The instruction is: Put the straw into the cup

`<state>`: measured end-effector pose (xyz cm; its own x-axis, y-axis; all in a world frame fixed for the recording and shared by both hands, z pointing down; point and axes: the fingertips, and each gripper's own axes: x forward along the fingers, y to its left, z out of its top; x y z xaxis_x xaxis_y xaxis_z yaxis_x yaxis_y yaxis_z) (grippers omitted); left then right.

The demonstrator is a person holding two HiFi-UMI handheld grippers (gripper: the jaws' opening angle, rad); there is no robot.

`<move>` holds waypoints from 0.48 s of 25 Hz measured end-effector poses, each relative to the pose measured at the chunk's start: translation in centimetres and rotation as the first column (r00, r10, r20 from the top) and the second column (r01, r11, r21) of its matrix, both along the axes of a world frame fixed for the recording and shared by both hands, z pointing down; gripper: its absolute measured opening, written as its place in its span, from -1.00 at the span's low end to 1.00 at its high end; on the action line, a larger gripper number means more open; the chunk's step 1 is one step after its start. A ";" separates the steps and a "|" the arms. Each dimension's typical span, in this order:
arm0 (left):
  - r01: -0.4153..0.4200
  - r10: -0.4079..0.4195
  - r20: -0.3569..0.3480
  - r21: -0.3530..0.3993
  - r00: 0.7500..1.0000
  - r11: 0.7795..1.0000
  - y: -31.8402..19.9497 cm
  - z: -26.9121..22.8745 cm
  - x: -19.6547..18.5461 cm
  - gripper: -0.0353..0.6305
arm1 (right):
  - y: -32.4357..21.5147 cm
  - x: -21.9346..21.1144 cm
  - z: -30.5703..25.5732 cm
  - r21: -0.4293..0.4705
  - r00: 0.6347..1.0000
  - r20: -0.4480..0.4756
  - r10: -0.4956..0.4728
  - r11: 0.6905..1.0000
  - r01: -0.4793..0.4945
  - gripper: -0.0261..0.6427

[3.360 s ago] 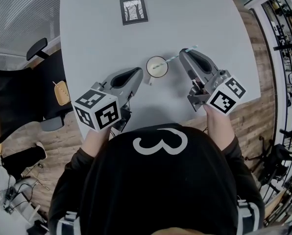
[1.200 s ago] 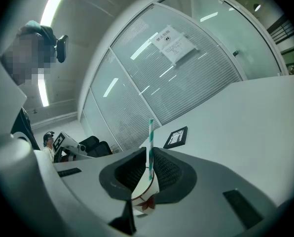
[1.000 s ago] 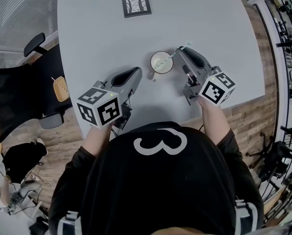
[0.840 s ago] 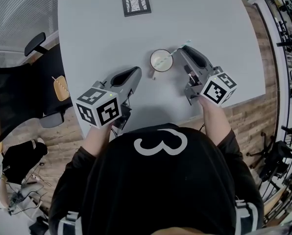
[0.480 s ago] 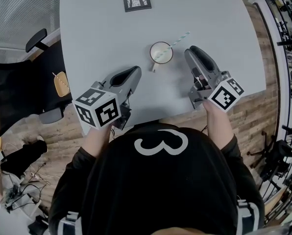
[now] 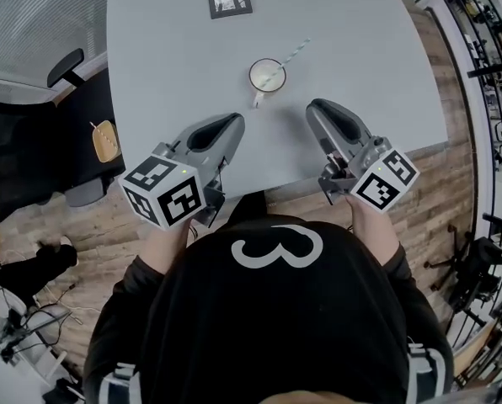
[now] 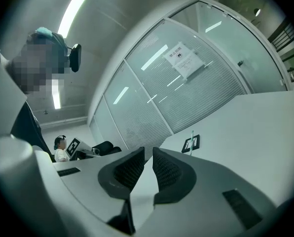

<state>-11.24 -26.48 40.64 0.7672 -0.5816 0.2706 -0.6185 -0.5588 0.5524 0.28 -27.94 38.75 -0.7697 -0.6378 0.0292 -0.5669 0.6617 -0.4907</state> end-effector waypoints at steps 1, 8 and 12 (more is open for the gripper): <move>-0.001 0.001 -0.001 0.010 1.000 1.000 0.5 -0.5 0.1 -0.84 | 0.7 -0.1 -0.3 0.000 1.000 -0.001 -0.009 1.000 0.009 -0.76; -0.006 0.007 -0.006 0.104 1.000 0.995 4.3 -4.5 1.1 -0.84 | 5.5 -0.7 -4.0 0.071 0.996 0.016 -0.083 0.994 0.081 -0.83; -0.024 0.025 -0.003 0.172 1.000 0.985 6.4 -7.4 1.5 -0.84 | 7.9 -1.5 -6.5 0.133 0.994 -0.008 -0.110 0.985 0.110 -0.84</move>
<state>-9.74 -20.03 33.23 0.7826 -0.6005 0.1639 -0.6010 -0.6605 0.4500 -1.24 -19.99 32.24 -0.8354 -0.5474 -0.0499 -0.4872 0.7795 -0.3937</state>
